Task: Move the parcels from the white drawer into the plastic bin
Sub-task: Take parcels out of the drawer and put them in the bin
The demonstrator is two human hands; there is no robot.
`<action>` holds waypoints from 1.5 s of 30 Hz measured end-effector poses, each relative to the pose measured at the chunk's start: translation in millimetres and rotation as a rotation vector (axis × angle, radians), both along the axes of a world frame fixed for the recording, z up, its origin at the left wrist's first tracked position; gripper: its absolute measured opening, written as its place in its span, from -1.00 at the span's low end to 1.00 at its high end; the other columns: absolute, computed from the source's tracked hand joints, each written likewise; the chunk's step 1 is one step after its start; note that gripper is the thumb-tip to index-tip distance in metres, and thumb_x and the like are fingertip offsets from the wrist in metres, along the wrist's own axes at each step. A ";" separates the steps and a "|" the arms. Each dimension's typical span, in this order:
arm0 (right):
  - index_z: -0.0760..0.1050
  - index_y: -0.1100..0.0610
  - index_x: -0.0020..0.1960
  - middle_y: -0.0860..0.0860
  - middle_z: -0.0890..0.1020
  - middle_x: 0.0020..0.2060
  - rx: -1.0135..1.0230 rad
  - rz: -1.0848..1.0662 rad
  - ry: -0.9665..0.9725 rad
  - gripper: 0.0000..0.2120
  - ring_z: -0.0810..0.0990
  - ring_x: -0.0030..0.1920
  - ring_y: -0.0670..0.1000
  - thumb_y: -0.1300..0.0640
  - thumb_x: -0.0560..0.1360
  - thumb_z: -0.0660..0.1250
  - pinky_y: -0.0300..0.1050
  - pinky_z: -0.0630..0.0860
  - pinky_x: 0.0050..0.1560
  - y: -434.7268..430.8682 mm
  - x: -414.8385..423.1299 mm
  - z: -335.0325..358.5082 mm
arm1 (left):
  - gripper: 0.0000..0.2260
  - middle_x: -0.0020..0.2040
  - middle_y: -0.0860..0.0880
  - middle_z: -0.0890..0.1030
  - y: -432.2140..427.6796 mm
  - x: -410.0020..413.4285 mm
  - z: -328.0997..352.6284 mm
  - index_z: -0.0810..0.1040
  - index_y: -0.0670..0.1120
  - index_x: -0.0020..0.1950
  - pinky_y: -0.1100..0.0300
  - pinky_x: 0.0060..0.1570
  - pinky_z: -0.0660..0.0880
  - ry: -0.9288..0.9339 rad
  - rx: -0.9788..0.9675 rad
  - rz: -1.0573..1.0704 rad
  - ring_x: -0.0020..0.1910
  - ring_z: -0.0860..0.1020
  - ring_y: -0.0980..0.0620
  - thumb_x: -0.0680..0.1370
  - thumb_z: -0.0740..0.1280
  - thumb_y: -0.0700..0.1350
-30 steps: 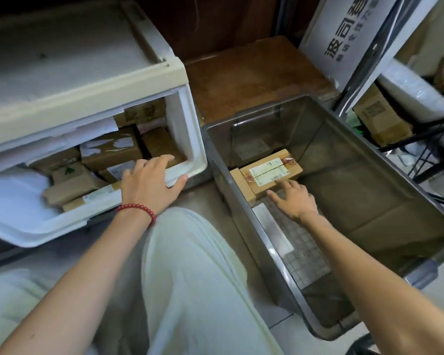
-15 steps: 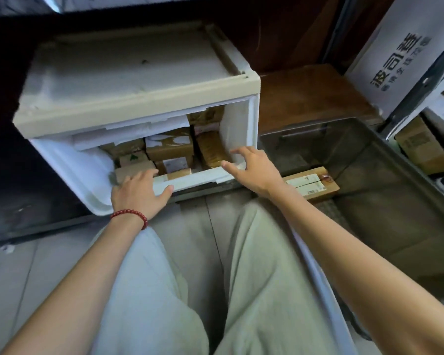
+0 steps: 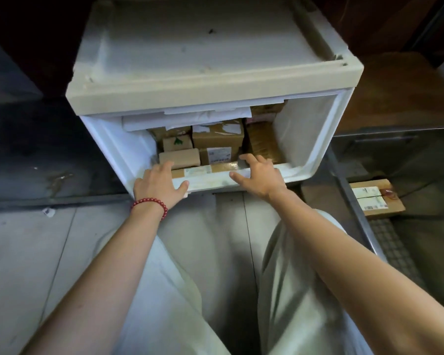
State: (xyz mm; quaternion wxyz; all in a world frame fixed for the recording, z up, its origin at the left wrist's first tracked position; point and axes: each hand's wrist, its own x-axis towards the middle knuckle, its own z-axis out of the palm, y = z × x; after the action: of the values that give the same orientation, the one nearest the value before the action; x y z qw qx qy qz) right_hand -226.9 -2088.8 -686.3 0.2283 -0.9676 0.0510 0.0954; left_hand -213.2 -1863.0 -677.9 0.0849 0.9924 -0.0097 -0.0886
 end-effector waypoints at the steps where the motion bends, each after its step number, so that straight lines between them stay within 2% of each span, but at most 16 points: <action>1: 0.23 0.02 0.49 0.09 0.38 0.41 0.010 0.001 0.014 -0.41 0.31 0.39 0.16 -0.21 0.55 0.21 0.10 0.32 0.31 3.2 6.4 -4.5 | -0.45 0.39 -0.14 0.37 0.8 4.6 -3.0 0.22 -0.02 0.48 -0.04 0.13 0.41 0.004 -0.025 0.008 0.30 0.38 -0.19 0.55 0.25 0.14; 6: 0.22 0.02 0.49 0.08 0.37 0.41 0.011 0.056 0.060 -0.40 0.30 0.40 0.15 -0.20 0.54 0.21 0.13 0.19 0.40 21.7 31.5 -25.5 | -0.37 0.46 -0.21 0.21 5.7 29.7 -23.5 0.10 -0.04 0.52 -0.10 0.28 0.35 -0.006 -0.112 0.014 0.41 0.25 -0.23 0.54 0.30 0.05; 8: 0.22 0.02 0.48 0.08 0.38 0.40 -0.001 0.046 0.059 -0.40 0.30 0.40 0.14 -0.20 0.54 0.22 0.14 0.15 0.42 24.4 37.6 -31.2 | -0.36 0.46 -0.23 0.19 9.6 42.1 -35.2 0.14 -0.06 0.52 -0.12 0.38 0.26 -0.080 -0.065 -0.035 0.45 0.16 -0.25 0.52 0.32 0.04; 12: 0.23 0.03 0.47 0.08 0.40 0.38 0.023 0.008 0.026 -0.41 0.32 0.39 0.14 -0.20 0.54 0.24 0.13 0.20 0.41 22.8 43.4 -34.0 | -0.37 0.44 -0.17 0.27 9.1 60.9 -49.2 0.19 -0.05 0.51 -0.14 0.44 0.10 -0.191 0.099 -0.157 0.42 0.20 -0.29 0.50 0.33 0.05; 15: 0.23 0.03 0.47 0.08 0.41 0.36 0.044 -0.010 0.019 -0.40 0.32 0.38 0.14 -0.20 0.53 0.26 0.10 0.22 0.39 20.7 45.0 -34.0 | -0.38 0.38 -0.18 0.32 6.8 67.4 -48.5 0.22 -0.04 0.50 -0.13 0.38 0.20 -0.238 0.122 -0.144 0.34 0.27 -0.28 0.49 0.35 0.04; 18: 0.23 0.01 0.48 0.08 0.42 0.35 0.081 -0.031 0.004 -0.38 0.33 0.38 0.14 -0.19 0.51 0.30 0.10 0.25 0.38 19.6 44.9 -32.8 | -0.49 0.31 -0.18 0.38 7.7 67.1 -46.4 0.36 -0.06 0.43 -0.06 0.27 0.27 -0.258 0.126 -0.149 0.27 0.32 -0.23 0.51 0.35 0.01; 20: 0.23 0.01 0.47 0.08 0.41 0.35 0.099 -0.042 -0.001 -0.36 0.33 0.38 0.13 -0.18 0.49 0.32 0.10 0.26 0.38 19.9 43.3 -31.6 | -0.54 0.32 -0.16 0.39 8.5 63.9 -44.8 0.40 -0.06 0.40 -0.05 0.26 0.27 -0.246 0.115 -0.152 0.26 0.32 -0.23 0.52 0.34 0.00; 25: 0.23 0.01 0.48 0.07 0.39 0.37 0.122 -0.056 -0.015 -0.34 0.31 0.39 0.13 -0.18 0.48 0.36 0.10 0.27 0.38 18.5 37.2 -27.7 | -0.56 0.34 -0.12 0.40 8.1 54.6 -36.2 0.40 -0.06 0.40 0.00 0.19 0.33 -0.274 0.036 -0.123 0.26 0.32 -0.21 0.53 0.35 -0.05; 31: 0.24 0.02 0.46 0.08 0.38 0.37 0.191 -0.052 -0.081 -0.35 0.31 0.38 0.13 -0.11 0.46 0.40 0.08 0.32 0.37 7.4 18.4 -10.6 | -0.56 0.32 -0.12 0.43 8.7 29.7 -14.6 0.42 -0.07 0.38 -0.02 0.21 0.35 -0.363 -0.042 -0.152 0.23 0.33 -0.20 0.52 0.37 -0.07; 41: 0.14 0.03 0.52 0.12 0.26 0.46 0.365 -0.018 -0.113 -0.19 0.25 0.45 0.11 0.01 0.41 0.50 -0.04 0.23 0.43 -1.5 -36.5 12.1 | -0.57 0.29 -0.07 0.42 3.1 -44.3 23.8 0.38 -0.04 0.39 -0.05 0.05 0.47 -0.456 -0.219 -0.078 0.25 0.32 -0.15 0.53 0.35 -0.07; 45: 0.11 0.03 0.54 0.07 0.26 0.48 0.471 -0.027 -0.151 -0.15 0.25 0.47 0.05 0.02 0.40 0.51 -0.08 0.23 0.43 -3.0 -61.2 18.7 | -0.58 0.32 -0.05 0.38 -1.3 -72.8 33.8 0.34 -0.02 0.42 0.00 0.12 0.43 -0.447 -0.357 -0.025 0.29 0.30 -0.11 0.57 0.29 -0.03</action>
State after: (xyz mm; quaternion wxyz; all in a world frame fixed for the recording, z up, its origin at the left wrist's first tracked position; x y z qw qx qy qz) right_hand -288.1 -2091.8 -667.6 0.4518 -0.8913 0.0233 0.0291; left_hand -286.0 -1864.3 -644.0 0.2530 0.9565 -0.0558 0.1343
